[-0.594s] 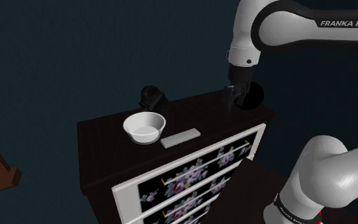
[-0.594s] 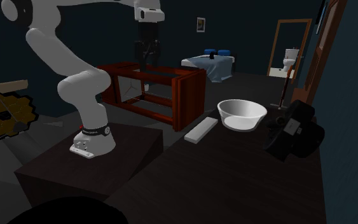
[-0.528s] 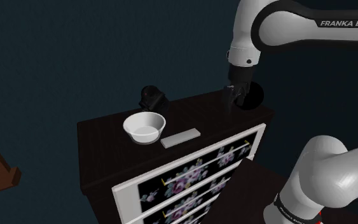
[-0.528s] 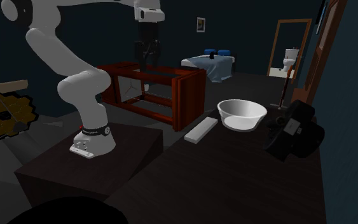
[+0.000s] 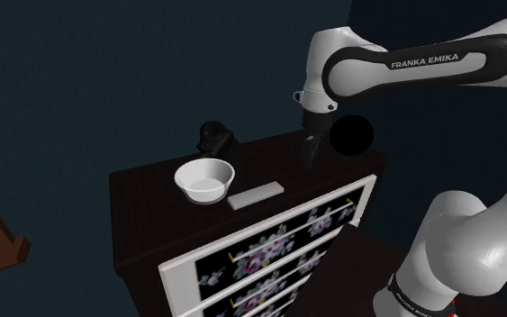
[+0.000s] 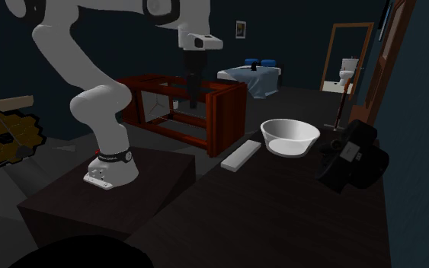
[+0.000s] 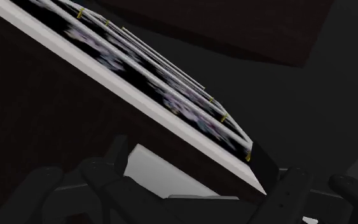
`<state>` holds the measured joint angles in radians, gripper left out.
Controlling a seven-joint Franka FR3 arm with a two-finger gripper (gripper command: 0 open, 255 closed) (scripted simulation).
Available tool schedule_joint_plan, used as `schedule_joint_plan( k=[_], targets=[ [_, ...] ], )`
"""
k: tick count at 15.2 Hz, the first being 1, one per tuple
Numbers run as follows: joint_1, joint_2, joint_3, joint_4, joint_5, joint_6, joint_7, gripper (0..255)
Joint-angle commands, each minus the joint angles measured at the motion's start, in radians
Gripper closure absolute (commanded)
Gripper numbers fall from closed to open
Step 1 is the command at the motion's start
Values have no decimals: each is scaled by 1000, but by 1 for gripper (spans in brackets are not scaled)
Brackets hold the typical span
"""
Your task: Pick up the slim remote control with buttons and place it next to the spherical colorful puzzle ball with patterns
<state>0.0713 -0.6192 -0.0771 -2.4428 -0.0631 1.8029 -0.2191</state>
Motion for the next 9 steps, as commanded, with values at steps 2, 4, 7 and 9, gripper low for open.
schedule_joint_plan(
  k=[2,4,7,9],
  targets=[
    [37,105,-35,4,-15,111,-142,0],
    [59,175,-57,14,-19,176,-234,0],
    [94,283,-84,39,-17,267,-373,0],
    [115,356,-97,61,-9,322,-466,0]
  ],
)
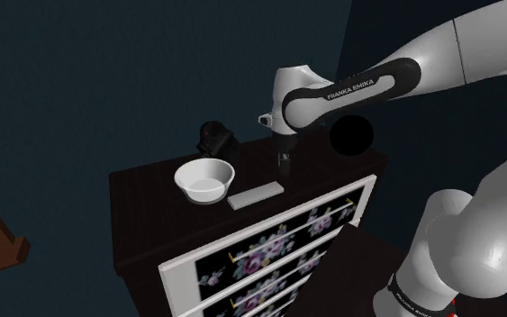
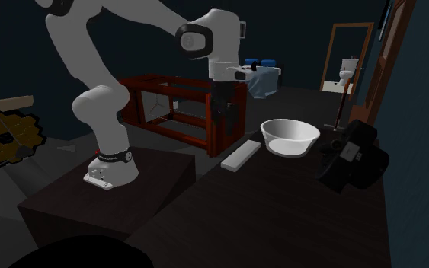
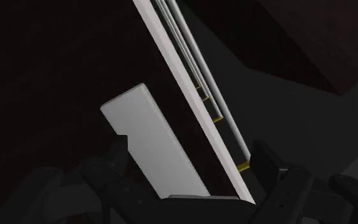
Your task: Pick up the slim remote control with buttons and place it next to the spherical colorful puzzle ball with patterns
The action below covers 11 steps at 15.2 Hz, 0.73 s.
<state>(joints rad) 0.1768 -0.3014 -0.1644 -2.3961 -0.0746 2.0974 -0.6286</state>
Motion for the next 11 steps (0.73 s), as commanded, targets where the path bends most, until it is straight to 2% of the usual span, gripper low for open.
schedule_joint_plan(
  k=[1,6,11],
  targets=[
    [20,75,-15,27,8,54,-103,0],
    [64,256,-20,100,50,170,-334,0],
    [64,304,-18,86,62,232,-358,0]
  ],
)
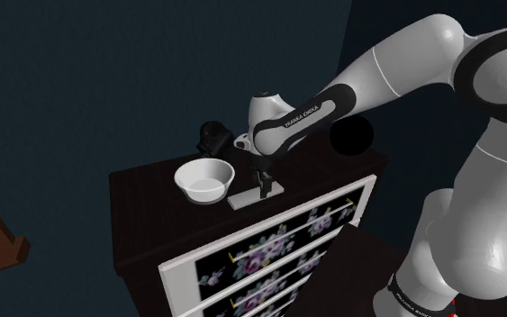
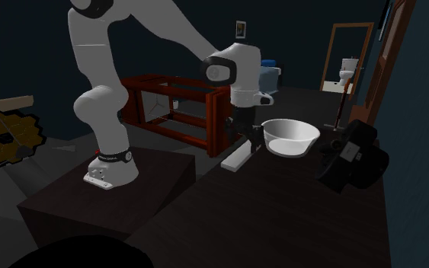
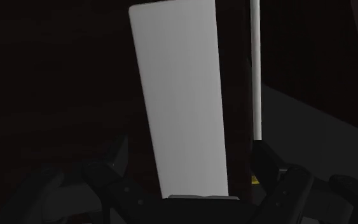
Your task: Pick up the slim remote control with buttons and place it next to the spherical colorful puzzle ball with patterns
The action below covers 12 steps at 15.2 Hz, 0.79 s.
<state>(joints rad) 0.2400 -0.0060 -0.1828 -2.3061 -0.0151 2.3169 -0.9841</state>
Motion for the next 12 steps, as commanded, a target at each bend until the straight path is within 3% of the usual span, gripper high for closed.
schedule_joint_plan(
  k=[1,3,11,12],
  targets=[
    [1,18,1,-8,4,26,-4,0],
    [0,42,0,-19,10,61,-8,0],
    [0,42,0,-19,10,61,-8,0],
    [0,42,0,-19,10,61,-8,255]
  ],
)
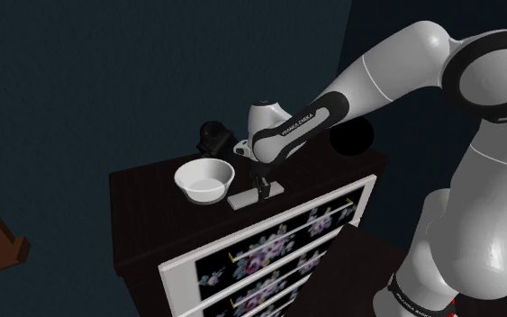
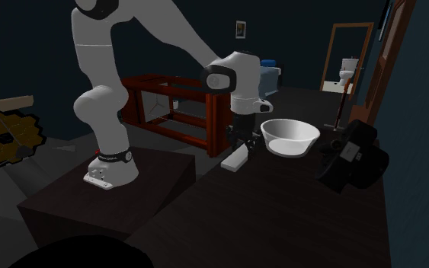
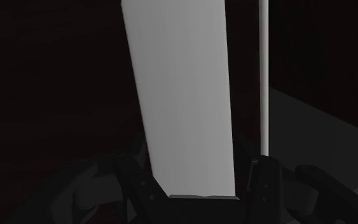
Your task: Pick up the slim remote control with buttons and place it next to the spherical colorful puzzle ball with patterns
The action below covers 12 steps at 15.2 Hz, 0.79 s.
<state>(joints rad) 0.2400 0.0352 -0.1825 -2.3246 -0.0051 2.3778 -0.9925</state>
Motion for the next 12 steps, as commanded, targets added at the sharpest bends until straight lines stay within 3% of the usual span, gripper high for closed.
schedule_joint_plan(
  k=[1,9,12],
  targets=[
    [0,0,0,-1,0,0,0,255],
    [0,1,0,-1,0,0,0,255],
    [1,-27,0,13,-7,-40,5,255]
  ],
)
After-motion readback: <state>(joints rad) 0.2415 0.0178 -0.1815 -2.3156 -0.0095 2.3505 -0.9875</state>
